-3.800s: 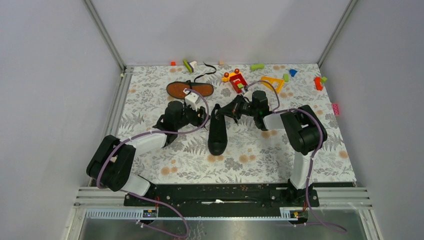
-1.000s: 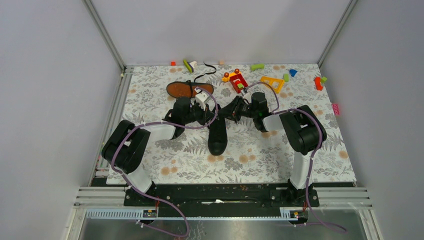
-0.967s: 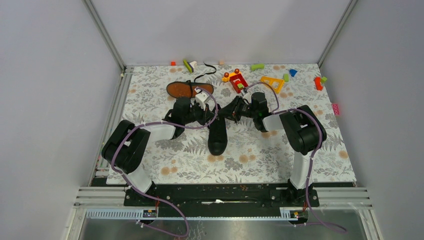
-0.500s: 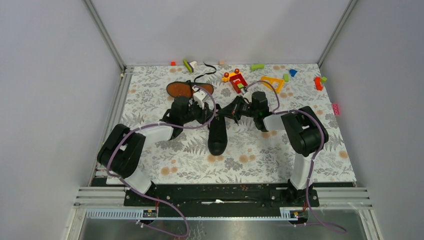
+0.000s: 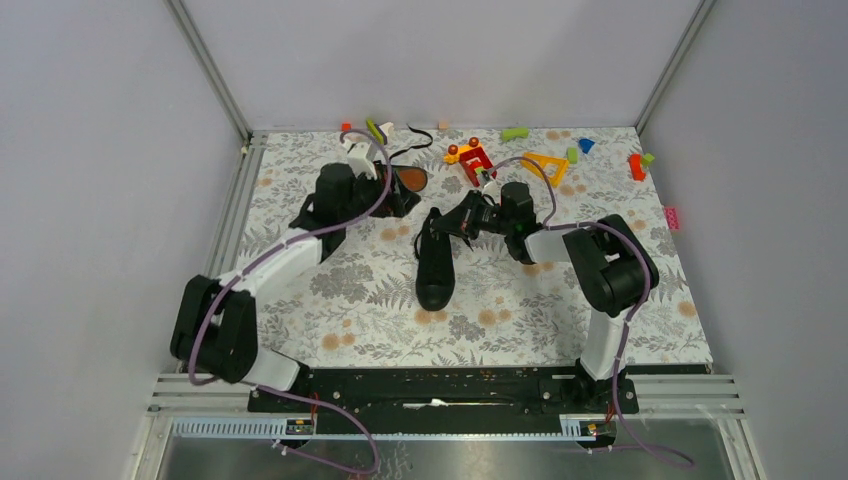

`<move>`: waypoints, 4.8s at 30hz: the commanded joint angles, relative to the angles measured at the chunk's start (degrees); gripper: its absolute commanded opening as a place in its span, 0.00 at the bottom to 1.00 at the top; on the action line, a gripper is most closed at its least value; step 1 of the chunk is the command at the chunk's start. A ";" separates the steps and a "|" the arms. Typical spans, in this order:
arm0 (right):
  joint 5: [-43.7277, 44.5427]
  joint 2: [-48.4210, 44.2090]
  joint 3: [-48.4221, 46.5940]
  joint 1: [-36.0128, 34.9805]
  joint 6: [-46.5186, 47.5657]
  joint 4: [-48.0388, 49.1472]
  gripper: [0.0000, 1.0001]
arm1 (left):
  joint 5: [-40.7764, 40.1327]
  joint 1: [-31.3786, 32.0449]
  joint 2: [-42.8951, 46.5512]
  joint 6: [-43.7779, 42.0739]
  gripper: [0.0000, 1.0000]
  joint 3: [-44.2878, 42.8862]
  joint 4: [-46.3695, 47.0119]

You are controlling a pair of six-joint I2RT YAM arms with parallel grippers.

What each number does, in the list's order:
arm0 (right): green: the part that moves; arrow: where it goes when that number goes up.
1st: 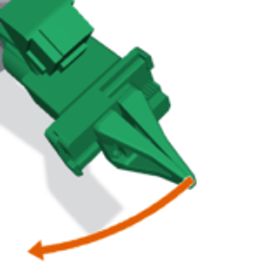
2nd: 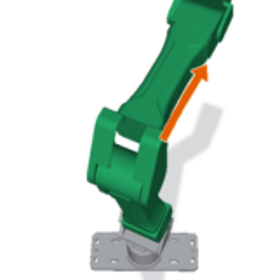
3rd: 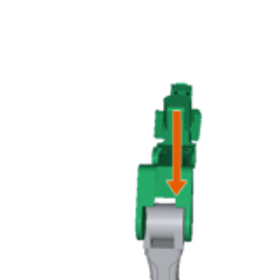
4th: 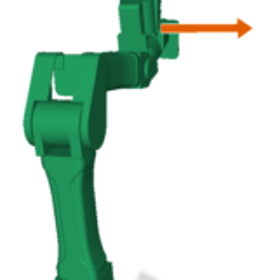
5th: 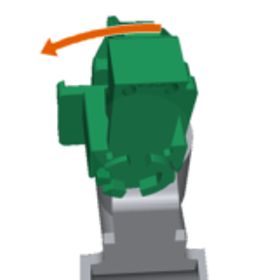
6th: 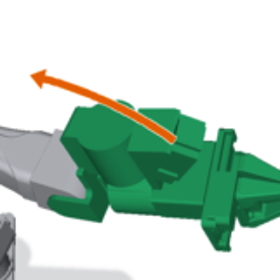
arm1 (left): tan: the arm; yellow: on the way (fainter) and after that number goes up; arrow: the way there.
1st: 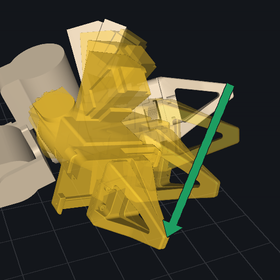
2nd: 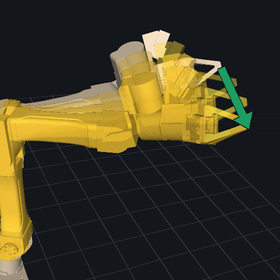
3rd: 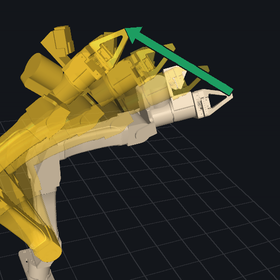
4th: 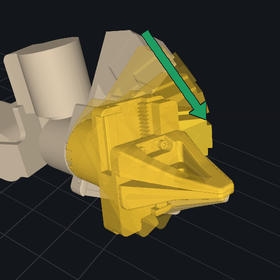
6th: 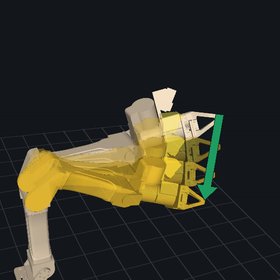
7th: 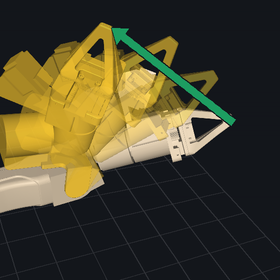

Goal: Tie the shoes

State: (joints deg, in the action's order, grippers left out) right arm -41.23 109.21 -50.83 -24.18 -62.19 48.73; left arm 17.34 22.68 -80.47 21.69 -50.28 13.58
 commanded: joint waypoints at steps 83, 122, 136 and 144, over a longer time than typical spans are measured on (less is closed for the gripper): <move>3.32 -4.97 0.92 -1.57 4.52 1.24 0.06 | 16.46 -2.90 -18.66 25.50 0.00 -17.85 -17.20; 4.93 -2.55 0.35 -0.54 2.25 -0.65 0.19 | 12.46 -2.04 -16.96 27.94 0.00 -16.22 -15.52; 5.33 -1.04 -0.26 0.01 1.37 -1.27 0.19 | 9.69 -2.02 -14.46 26.73 0.00 -16.94 -18.53; 5.11 -0.95 -0.10 0.10 0.89 -0.53 0.19 | 7.47 0.71 -10.60 27.17 0.00 -12.80 -21.33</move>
State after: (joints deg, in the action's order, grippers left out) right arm -36.51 107.96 -49.84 -24.58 -60.93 46.57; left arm 26.94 21.45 -94.83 49.10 -64.77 -7.51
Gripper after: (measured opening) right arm 0.189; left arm 0.010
